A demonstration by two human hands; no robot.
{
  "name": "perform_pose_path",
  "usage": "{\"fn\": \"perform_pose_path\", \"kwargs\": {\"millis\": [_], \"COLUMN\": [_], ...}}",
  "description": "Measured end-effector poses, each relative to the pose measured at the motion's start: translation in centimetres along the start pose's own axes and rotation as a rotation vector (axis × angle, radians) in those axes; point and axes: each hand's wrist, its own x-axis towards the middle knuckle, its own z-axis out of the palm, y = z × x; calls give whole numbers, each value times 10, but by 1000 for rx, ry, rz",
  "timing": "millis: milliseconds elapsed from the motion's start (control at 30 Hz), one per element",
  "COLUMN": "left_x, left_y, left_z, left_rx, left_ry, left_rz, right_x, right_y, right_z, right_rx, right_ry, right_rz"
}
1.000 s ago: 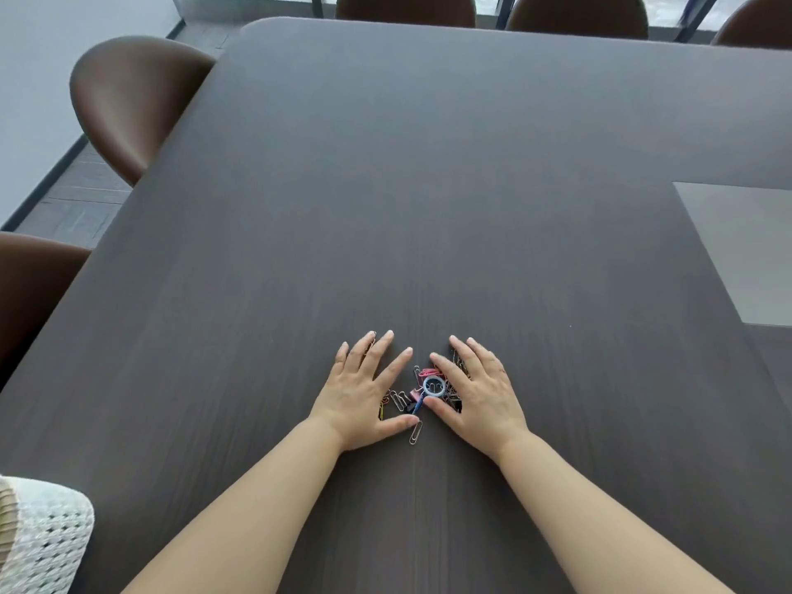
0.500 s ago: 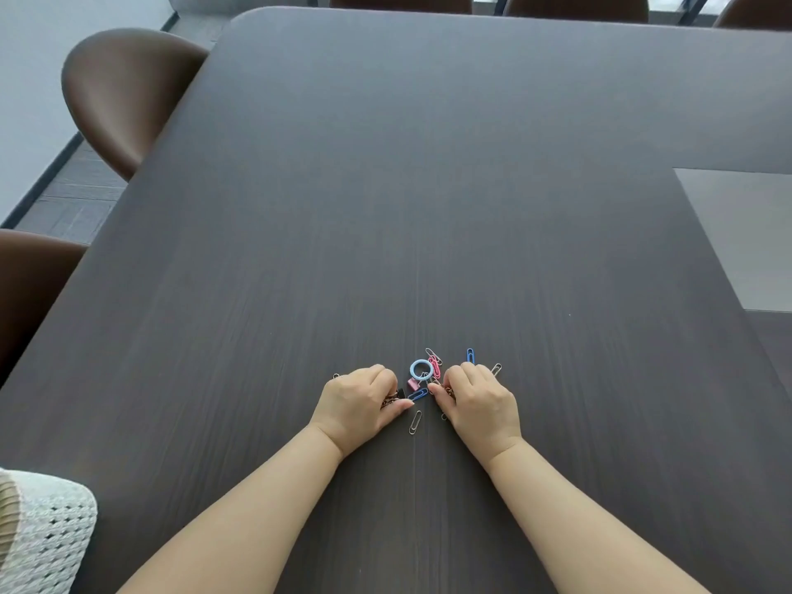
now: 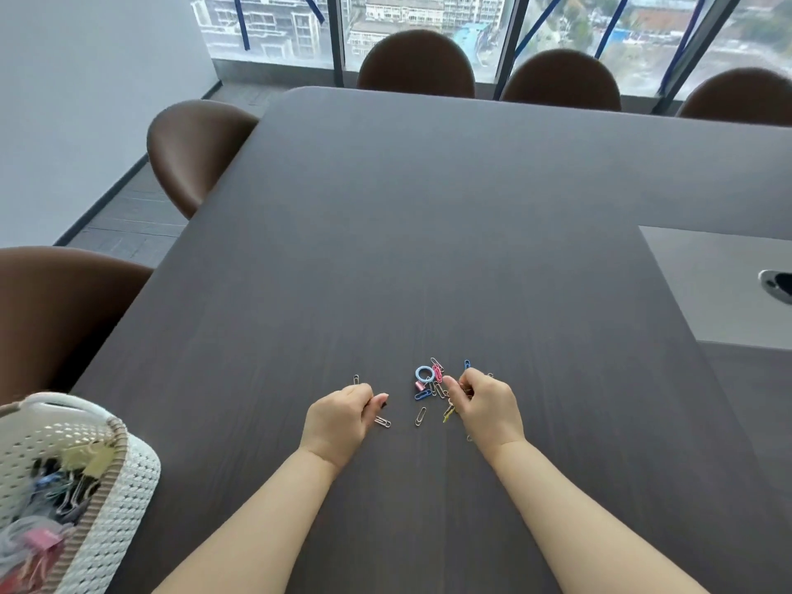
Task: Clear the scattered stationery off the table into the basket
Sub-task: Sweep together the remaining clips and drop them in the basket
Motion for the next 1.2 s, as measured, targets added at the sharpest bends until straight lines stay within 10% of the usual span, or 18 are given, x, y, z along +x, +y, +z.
{"fn": "perform_pose_path", "kwargs": {"millis": [400, 700, 1200], "left_x": [-73, -167, -192], "left_y": [-68, -147, -190], "left_z": [-209, -258, -284], "left_rx": [148, 25, -10], "left_ry": [301, -26, -191], "left_rz": [-155, -446, -320], "right_x": [-60, -121, -133], "right_y": [-200, -307, -333], "right_z": [19, 117, 162], "right_rx": [236, 232, 216], "right_ry": [-61, -208, -183], "right_rz": [-360, -545, -545]}}
